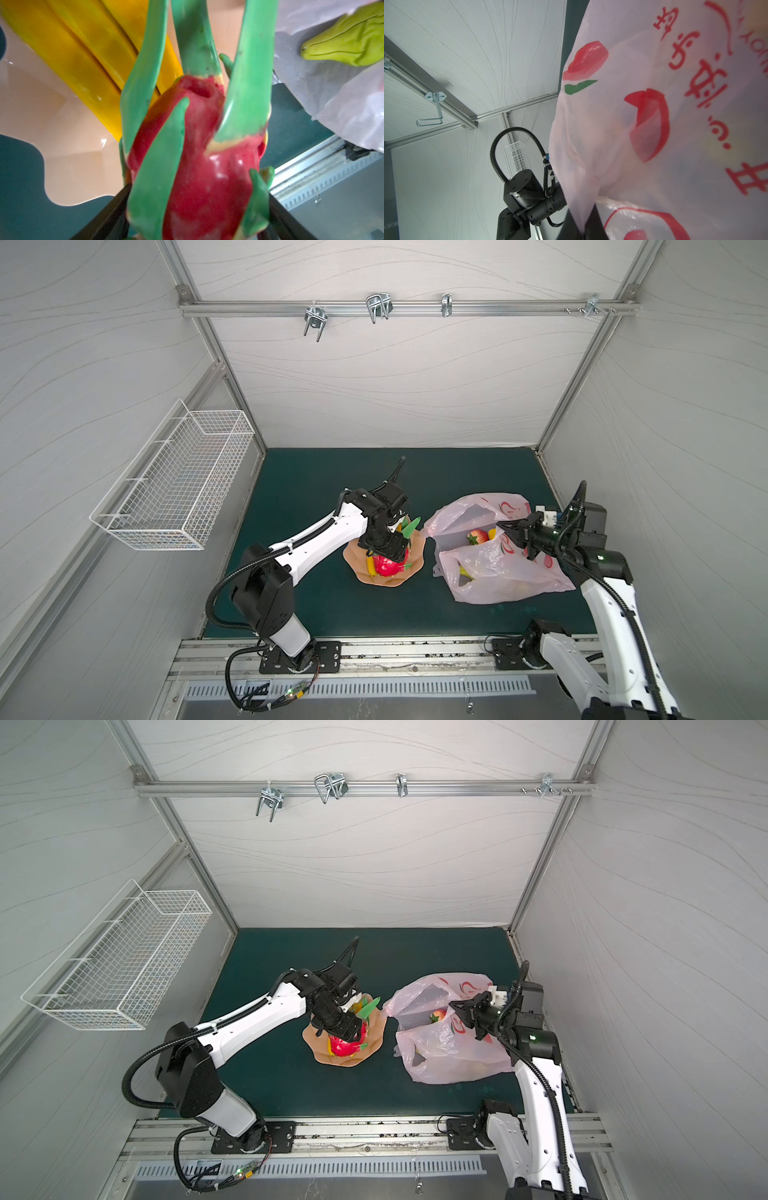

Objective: Place the fruits into the plastic bag
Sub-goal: Pick up the fruit from the plate.

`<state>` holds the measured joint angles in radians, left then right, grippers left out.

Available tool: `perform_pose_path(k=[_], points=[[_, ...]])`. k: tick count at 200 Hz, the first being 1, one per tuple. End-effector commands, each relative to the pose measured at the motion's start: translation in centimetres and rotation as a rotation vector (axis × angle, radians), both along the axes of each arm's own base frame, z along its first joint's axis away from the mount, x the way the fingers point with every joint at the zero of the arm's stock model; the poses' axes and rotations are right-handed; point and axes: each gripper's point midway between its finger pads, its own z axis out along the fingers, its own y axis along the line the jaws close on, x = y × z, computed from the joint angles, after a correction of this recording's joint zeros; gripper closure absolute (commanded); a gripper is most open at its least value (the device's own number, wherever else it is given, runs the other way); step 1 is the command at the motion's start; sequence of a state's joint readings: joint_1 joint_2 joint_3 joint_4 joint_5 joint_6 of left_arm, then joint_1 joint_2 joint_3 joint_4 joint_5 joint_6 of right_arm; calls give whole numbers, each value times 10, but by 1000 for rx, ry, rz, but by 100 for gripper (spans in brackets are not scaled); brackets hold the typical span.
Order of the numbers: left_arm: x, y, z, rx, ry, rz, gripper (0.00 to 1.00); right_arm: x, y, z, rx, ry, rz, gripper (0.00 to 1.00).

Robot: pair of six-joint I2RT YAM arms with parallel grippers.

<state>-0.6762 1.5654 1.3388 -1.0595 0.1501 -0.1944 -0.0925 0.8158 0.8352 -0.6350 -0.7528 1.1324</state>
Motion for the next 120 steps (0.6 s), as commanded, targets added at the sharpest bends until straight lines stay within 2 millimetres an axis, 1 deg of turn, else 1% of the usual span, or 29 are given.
perform_pose_path(k=[1,17,41,57,80,96,120], points=[[3,-5,42,-111,-68,11,27,2,0,15,2,-47,2,95],[0,-1,51,-128,-86,11,27,2,0,16,2,-46,1,95],[-3,5,56,-127,-93,16,28,2,0,16,3,-46,2,95],[-8,3,64,-158,-96,13,29,2,0,17,0,-48,2,95],[-10,-2,82,-233,-133,16,29,0,0,19,-1,-51,3,95],[-13,-8,98,-298,-152,11,29,-1,0,18,-2,-48,3,95],[-14,-26,124,-426,-189,0,31,-3,0,17,-3,-46,1,95]])
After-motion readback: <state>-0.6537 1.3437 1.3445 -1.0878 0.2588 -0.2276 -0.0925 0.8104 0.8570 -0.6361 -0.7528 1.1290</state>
